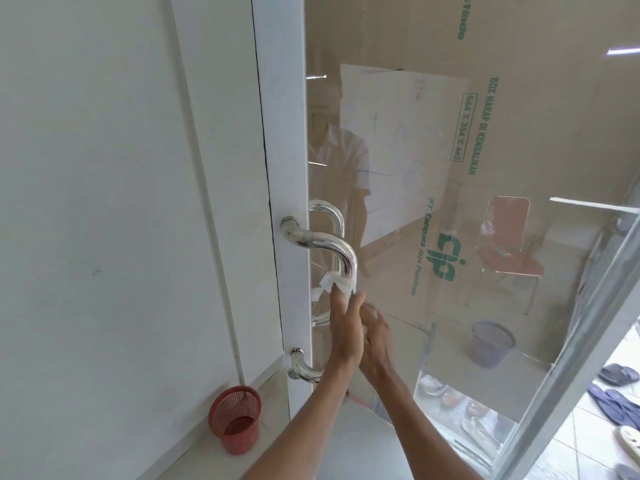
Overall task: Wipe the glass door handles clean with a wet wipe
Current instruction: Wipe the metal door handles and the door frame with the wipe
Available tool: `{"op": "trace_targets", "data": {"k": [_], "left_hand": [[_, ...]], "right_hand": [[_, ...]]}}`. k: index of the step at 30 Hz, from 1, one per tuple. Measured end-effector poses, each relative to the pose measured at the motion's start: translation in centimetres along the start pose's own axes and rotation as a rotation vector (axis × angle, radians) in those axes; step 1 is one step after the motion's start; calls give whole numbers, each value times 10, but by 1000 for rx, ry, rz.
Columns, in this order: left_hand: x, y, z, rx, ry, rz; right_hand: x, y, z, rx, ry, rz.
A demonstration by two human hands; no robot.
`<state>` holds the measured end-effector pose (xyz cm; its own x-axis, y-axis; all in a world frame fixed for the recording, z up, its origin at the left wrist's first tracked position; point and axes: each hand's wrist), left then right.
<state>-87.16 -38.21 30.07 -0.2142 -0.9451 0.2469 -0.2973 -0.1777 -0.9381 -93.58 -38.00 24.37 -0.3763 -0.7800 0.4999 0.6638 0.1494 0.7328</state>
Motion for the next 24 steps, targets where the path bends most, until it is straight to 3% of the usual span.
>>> {"op": "trace_targets", "data": {"k": [2,5,9,11,13,17,21,24], "left_hand": [[7,-27,-8,-107,-36,-87],[25,-71,-19,-433,-208,-51],[35,-90,-21,-612,-437,-94],[47,-95,-18,-578,-529,-136],[66,-98,-13,-333,-557,-135],[97,-96,12,533,-466,-94],[103,-85,36,1000,-377,-246],[96,-77,36,1302,-280,-479]], "right_hand": [[-6,-7,-7,-137,38,32],[-11,-9,-13,-260,37,29],[-6,-2,-7,-209,-15,25],[-2,1,-4,-164,-14,50],[3,0,-4,-182,7,62],[11,-7,-8,-159,6,79],[19,-11,-11,-165,13,80],[25,-12,-14,-161,21,68]]}}
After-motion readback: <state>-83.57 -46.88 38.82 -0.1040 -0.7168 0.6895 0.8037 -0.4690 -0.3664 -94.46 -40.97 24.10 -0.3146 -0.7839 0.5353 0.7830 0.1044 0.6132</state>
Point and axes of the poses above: each hand's wrist, its own x-axis towards the middle knuckle, its own z-axis out of the back of the hand, y = z × x, and after that the axes turned 2 degrees about -z, right-handed
